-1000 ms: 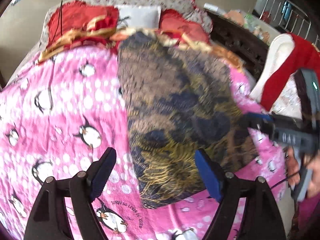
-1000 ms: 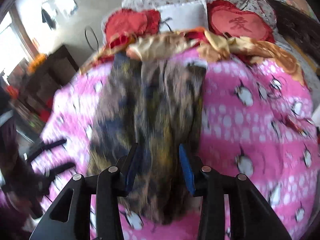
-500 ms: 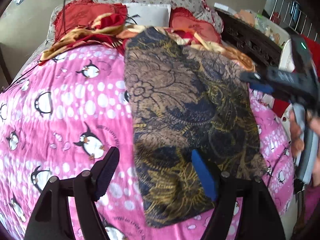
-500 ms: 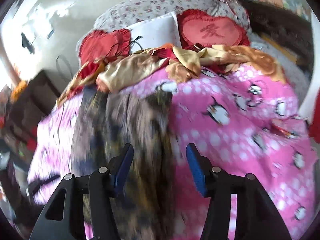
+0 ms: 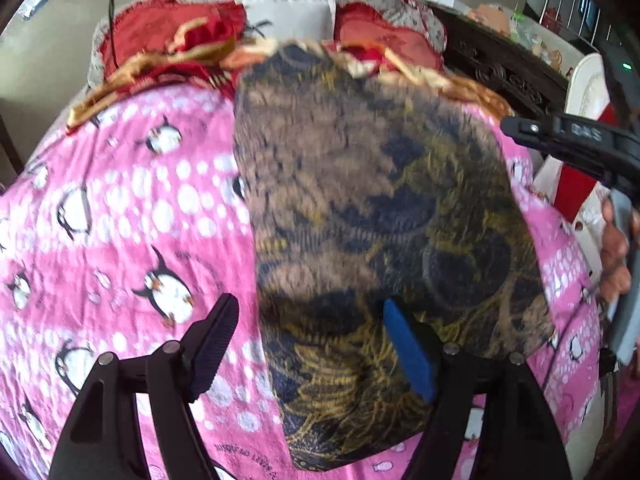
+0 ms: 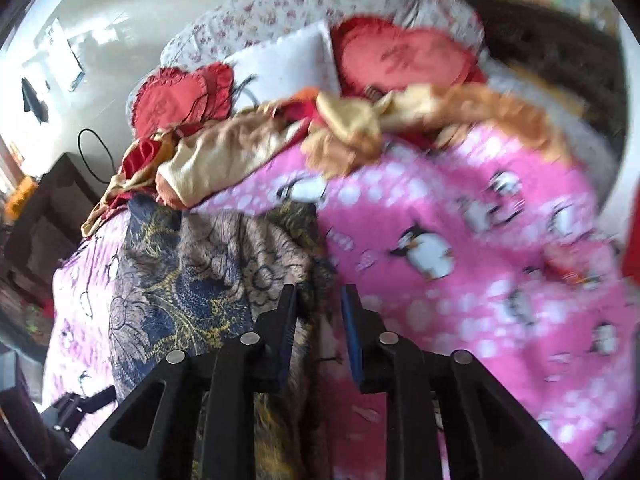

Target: Fold small clothes

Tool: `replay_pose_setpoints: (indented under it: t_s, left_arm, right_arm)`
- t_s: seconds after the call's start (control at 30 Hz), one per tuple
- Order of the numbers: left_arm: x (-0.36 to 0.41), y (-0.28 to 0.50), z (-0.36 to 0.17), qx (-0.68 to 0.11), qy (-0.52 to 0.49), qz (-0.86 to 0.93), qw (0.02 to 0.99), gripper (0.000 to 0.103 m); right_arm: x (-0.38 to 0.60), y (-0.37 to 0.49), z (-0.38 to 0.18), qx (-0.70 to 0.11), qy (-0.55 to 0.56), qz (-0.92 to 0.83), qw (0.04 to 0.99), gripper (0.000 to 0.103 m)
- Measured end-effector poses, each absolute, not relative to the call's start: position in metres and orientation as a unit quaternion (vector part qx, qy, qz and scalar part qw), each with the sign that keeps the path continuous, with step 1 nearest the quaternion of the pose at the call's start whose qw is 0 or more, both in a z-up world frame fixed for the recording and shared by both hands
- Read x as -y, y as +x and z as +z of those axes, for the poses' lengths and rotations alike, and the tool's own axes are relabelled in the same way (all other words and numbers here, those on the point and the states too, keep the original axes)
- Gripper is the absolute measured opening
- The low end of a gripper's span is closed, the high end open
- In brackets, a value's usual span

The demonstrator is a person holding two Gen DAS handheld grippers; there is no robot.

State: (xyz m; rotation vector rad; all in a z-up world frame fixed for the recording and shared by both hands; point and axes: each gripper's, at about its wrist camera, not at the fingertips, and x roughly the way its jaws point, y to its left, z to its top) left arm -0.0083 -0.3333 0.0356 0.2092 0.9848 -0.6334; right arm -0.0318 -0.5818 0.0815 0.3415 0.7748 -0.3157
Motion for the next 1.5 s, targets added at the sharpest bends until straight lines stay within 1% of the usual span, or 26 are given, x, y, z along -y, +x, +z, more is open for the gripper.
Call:
replay_pose_setpoints:
  t_s: [0.1,0.2,0.4,0.47,0.67,0.83,0.9,0.97,1.0,1.07,1.13,1.17,1.2,1.23,1.27,1.3,1.33,1.4,1.5]
  left_arm:
    - [0.337,0.001,0.043,-0.457,0.094,-0.293,0.834,0.079]
    - [0.344,0.01,0.043,-0.456,0.098,-0.285,0.837,0.079]
    - [0.352,0.028,0.031,-0.471,0.096,-0.281,0.831,0.079]
    - [0.353,0.03,0.028,-0.474,0.095,-0.282,0.829,0.079]
    - [0.351,0.032,0.025,-0.481,0.087,-0.279,0.827,0.08]
    - [0.351,0.031,0.025,-0.478,0.087,-0.277,0.829,0.081]
    - [0.351,0.032,0.024,-0.481,0.083,-0.276,0.828,0.082]
    - [0.351,0.034,0.023,-0.485,0.076,-0.277,0.826,0.084]
    - [0.351,0.035,0.023,-0.488,0.073,-0.279,0.824,0.084]
    - [0.347,0.039,0.023,-0.502,0.057,-0.287,0.814,0.084]
    - [0.34,0.04,0.025,-0.511,0.037,-0.304,0.804,0.084]
    - [0.333,0.041,0.026,-0.511,0.021,-0.318,0.798,0.086]
    - [0.329,0.041,0.027,-0.51,0.014,-0.324,0.796,0.089]
    - [0.322,0.041,0.027,-0.506,0.005,-0.334,0.795,0.091]
    - [0.317,0.041,0.027,-0.501,-0.002,-0.342,0.795,0.094]
    - [0.311,0.041,0.026,-0.495,-0.009,-0.351,0.795,0.095]
    - [0.307,0.041,0.024,-0.49,-0.012,-0.359,0.794,0.096]
    - [0.304,0.043,0.015,-0.49,-0.017,-0.363,0.792,0.097]
    - [0.306,0.051,-0.003,-0.518,-0.057,-0.367,0.771,0.096]
  right_arm:
    - [0.564,-0.027,0.095,-0.366,0.162,-0.101,0.911,0.016]
    - [0.551,-0.012,0.091,-0.374,0.159,-0.081,0.91,0.016]
    - [0.556,0.018,0.048,-0.422,0.135,-0.118,0.888,0.016]
    - [0.564,0.02,0.04,-0.412,0.152,-0.116,0.891,0.016]
    - [0.565,0.019,0.05,-0.422,0.153,-0.11,0.887,0.016]
    - [0.554,-0.001,0.073,-0.392,0.143,-0.121,0.901,0.019]
    - [0.556,0.0,0.072,-0.39,0.138,-0.134,0.901,0.021]
    - [0.564,0.01,0.056,-0.419,0.134,-0.161,0.884,0.021]
    - [0.57,0.016,0.045,-0.432,0.144,-0.156,0.877,0.022]
    - [0.578,0.018,0.04,-0.422,0.162,-0.144,0.88,0.027]
    - [0.584,0.012,0.044,-0.419,0.178,-0.128,0.881,0.028]
    - [0.587,0.002,0.05,-0.405,0.195,-0.114,0.886,0.03]
    - [0.59,-0.012,0.054,-0.39,0.211,-0.102,0.891,0.032]
    - [0.591,-0.026,0.054,-0.38,0.225,-0.089,0.893,0.043]
    - [0.593,-0.04,0.053,-0.375,0.237,-0.076,0.893,0.058]
    - [0.594,-0.054,0.049,-0.377,0.247,-0.059,0.891,0.062]
    - [0.594,-0.065,0.043,-0.381,0.252,-0.045,0.889,0.065]
    - [0.593,-0.084,0.029,-0.392,0.257,-0.03,0.883,0.065]
    - [0.593,-0.087,0.007,-0.4,0.268,-0.014,0.876,0.067]
